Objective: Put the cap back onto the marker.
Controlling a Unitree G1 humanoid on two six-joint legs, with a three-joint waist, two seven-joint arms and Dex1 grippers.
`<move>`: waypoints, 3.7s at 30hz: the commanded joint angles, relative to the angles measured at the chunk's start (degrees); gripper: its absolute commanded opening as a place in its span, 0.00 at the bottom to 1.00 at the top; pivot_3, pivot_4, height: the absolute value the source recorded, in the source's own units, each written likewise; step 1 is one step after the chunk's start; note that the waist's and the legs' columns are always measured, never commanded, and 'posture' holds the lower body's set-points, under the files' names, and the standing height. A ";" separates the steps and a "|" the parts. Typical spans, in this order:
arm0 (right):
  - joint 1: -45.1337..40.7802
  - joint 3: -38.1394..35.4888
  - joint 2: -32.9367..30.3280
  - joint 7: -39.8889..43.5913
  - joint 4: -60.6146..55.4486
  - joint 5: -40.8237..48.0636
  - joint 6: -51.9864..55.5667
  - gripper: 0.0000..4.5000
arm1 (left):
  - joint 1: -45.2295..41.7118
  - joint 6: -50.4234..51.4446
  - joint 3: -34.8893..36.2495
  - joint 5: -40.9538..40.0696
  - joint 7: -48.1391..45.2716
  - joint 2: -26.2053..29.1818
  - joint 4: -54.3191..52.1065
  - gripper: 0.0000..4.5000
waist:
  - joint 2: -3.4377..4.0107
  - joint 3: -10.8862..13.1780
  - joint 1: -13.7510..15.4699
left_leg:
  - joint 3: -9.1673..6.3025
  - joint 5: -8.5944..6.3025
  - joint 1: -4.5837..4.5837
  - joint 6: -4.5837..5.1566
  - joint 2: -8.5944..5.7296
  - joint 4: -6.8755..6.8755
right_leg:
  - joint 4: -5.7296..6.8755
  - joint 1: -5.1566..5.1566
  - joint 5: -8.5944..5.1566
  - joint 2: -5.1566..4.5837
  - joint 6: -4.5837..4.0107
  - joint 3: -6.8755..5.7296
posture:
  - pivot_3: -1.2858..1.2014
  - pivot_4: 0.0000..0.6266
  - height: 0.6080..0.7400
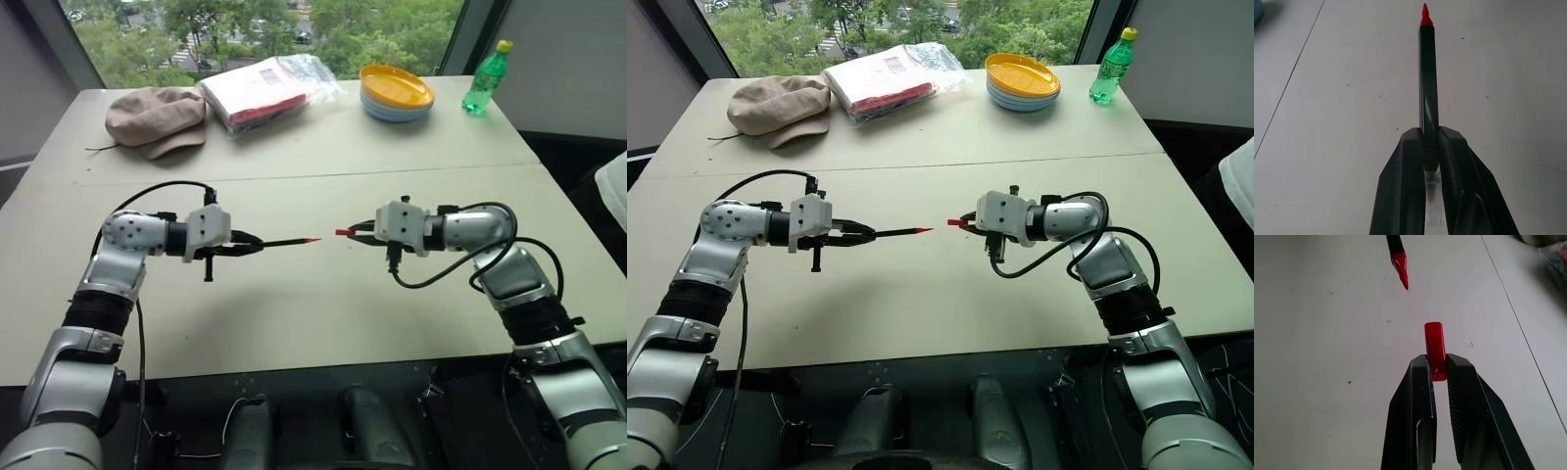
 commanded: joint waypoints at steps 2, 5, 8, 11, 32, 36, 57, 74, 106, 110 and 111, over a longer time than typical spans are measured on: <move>-0.81 0.05 0.06 0.32 -3.69 0.84 0.58 0.01 | -1.29 -0.03 1.11 -0.49 0.43 0.36 -1.30 0.00 | 0.00 0.00 0.01 | 0.00 0.00 0.00 0.00 0.00 0.00 | 0.00 0.00 0.00 0.00 0.00 0.00 | 0.52 0.24 1.00; -0.82 0.43 0.23 0.39 -4.19 0.68 0.82 0.01 | -1.41 0.11 1.07 -0.53 0.57 0.16 -1.39 0.00 | 0.00 0.00 0.02 | 0.00 0.00 0.00 0.00 0.00 0.00 | 0.00 0.00 0.00 0.00 0.00 0.00 | 0.52 0.24 1.00; -0.73 0.76 0.46 0.37 -4.58 0.65 1.10 0.01 | -1.38 0.23 1.11 -0.60 0.65 0.04 -1.52 0.00 | 0.00 0.00 0.02 | 0.00 0.00 0.00 0.00 0.00 0.00 | 0.00 0.00 0.00 0.00 0.00 0.00 | 0.52 0.24 1.00; -0.69 1.24 0.65 0.35 -5.00 0.78 1.45 0.01 | -1.33 0.29 1.16 -0.65 0.70 0.01 -1.63 0.00 | 0.00 0.00 0.01 | 0.00 0.00 0.00 0.00 0.00 0.00 | 0.00 0.00 0.00 0.00 0.00 0.00 | 0.52 0.24 1.00; -1.83 1.83 1.97 -0.21 -5.39 0.76 1.63 0.01 | -1.56 0.75 1.03 -0.64 0.90 -0.11 -1.95 0.00 | 0.00 0.00 0.01 | 0.00 0.00 0.00 0.00 0.00 0.00 | 0.00 0.00 0.00 0.00 0.00 0.00 | 0.52 0.24 1.00; -1.97 2.01 2.23 -0.21 -5.96 0.86 2.04 0.01 | -1.68 0.63 0.94 -0.59 0.89 -0.24 -1.83 0.00 | 0.00 0.00 0.01 | 0.00 0.00 0.00 0.00 0.00 0.00 | 0.00 0.00 0.00 0.00 0.00 0.00 | 0.52 0.24 1.00; -3.83 5.05 5.84 0.24 -4.87 -1.66 0.20 0.01 | -0.39 1.79 0.52 -1.17 0.41 -0.39 -4.88 0.00 | 0.00 0.00 -0.03 | -0.01 0.00 -0.01 0.00 0.00 0.00 | 0.00 0.00 0.00 0.00 0.00 -0.01 | 0.52 0.24 1.00; -3.03 6.70 6.84 4.13 -8.12 0.58 -1.05 0.01 | -1.35 0.53 -0.20 -0.78 -1.68 -0.91 -5.12 0.00 | 0.00 0.00 -0.01 | -0.01 0.00 0.00 0.00 0.00 0.00 | 0.00 -0.01 0.00 0.00 0.00 -0.01 | 0.52 0.24 1.00; -3.91 5.25 3.59 4.39 -2.34 -2.29 -4.07 0.98 | 3.73 1.55 2.15 -0.56 0.27 0.56 -8.01 0.00 | 0.00 0.00 -0.06 | 0.00 0.00 0.00 0.00 0.00 0.00 | 0.00 -0.01 0.00 -0.01 0.00 0.00 | 0.52 0.24 1.00; -3.82 3.10 2.74 3.86 -3.36 0.04 -0.86 0.99 | 7.97 6.55 3.96 -1.57 3.87 1.86 -12.77 0.00 | 0.00 0.00 -0.13 | -0.02 0.00 -0.01 0.00 0.01 0.00 | 0.00 -0.02 0.00 -0.01 0.00 -0.01 | 0.52 0.24 1.00; -3.51 2.35 2.67 3.49 -3.83 0.73 0.12 0.99 | 9.22 8.29 4.79 -1.46 5.75 1.97 -13.87 0.00 | 0.01 0.00 -0.11 | -0.02 0.00 0.00 0.00 0.01 0.00 | 0.00 -0.02 0.00 0.00 -0.01 -0.01 | 0.52 0.24 1.00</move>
